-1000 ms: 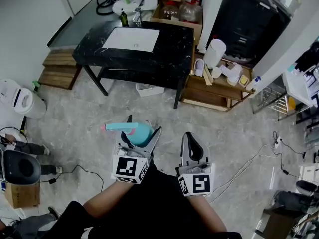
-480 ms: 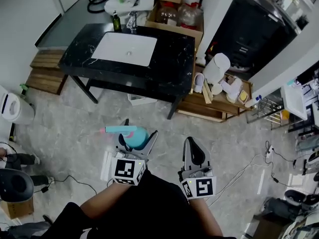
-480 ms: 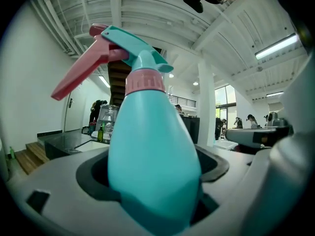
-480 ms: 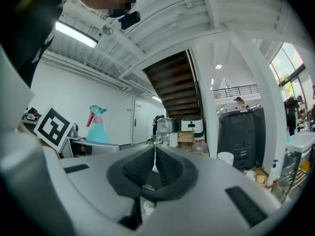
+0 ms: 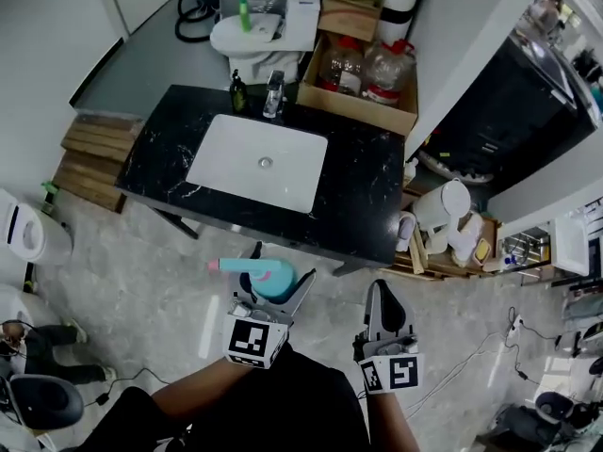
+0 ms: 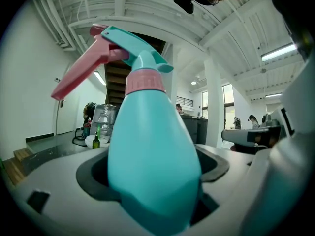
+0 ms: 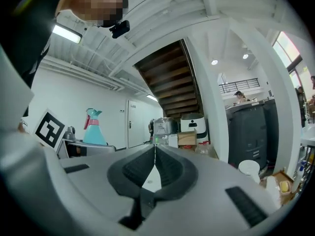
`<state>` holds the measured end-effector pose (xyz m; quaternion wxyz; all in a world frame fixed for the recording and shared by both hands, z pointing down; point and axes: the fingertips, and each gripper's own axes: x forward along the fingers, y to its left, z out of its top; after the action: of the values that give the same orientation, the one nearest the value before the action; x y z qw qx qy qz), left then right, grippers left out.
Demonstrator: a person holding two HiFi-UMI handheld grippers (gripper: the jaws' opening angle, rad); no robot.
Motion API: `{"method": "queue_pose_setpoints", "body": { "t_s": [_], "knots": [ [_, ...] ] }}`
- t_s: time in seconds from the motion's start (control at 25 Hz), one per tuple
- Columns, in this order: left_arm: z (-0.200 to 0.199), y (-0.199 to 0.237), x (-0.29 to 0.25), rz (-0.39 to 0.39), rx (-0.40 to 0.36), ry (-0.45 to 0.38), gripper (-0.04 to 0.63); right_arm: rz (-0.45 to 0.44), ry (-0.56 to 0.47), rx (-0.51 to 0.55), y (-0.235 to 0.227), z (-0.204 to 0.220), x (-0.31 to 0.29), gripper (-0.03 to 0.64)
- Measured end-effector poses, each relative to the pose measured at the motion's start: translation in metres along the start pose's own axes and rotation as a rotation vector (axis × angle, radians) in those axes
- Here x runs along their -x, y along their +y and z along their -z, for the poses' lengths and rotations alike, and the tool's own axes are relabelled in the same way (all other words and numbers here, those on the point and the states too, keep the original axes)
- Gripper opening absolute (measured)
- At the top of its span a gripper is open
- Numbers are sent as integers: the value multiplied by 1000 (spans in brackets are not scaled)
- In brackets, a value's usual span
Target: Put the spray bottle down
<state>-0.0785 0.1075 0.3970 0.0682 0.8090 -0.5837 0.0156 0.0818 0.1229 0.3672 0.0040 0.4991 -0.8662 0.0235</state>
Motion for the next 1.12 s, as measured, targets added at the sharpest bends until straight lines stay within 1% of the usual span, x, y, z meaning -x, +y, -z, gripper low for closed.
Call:
{"method": "queue_pose_setpoints", "body": {
  "t_s": [0.16, 0.28, 0.44, 0.56, 0.68, 0.84, 0.96, 1.12],
  "knots": [
    [-16, 45, -45, -4, 9, -18, 446, -6, -4, -7, -3, -5, -58, 18],
    [-19, 68, -71, 4, 15, -14, 446, 22, 8, -15, -10, -5, -86, 18],
    [-19, 80, -95, 41, 14, -14, 446, 96, 71, -40, -24, 9, -113, 18],
    [-22, 84, -108, 74, 18, -19, 446, 117, 72, -80, -30, 11, -130, 17],
    [-26, 89, -113, 82, 2, -25, 446, 134, 67, -66, -34, 7, -137, 18],
    [-30, 99, -112, 57, 16, -33, 446, 151, 41, -47, -38, -3, -139, 17],
    [-28, 104, -108, 47, 16, -33, 446, 144, 29, -37, -35, -3, -141, 17],
    [-28, 106, -94, 35, 21, -38, 446, 115, 41, -25, -23, 6, -147, 17]
  ]
}}
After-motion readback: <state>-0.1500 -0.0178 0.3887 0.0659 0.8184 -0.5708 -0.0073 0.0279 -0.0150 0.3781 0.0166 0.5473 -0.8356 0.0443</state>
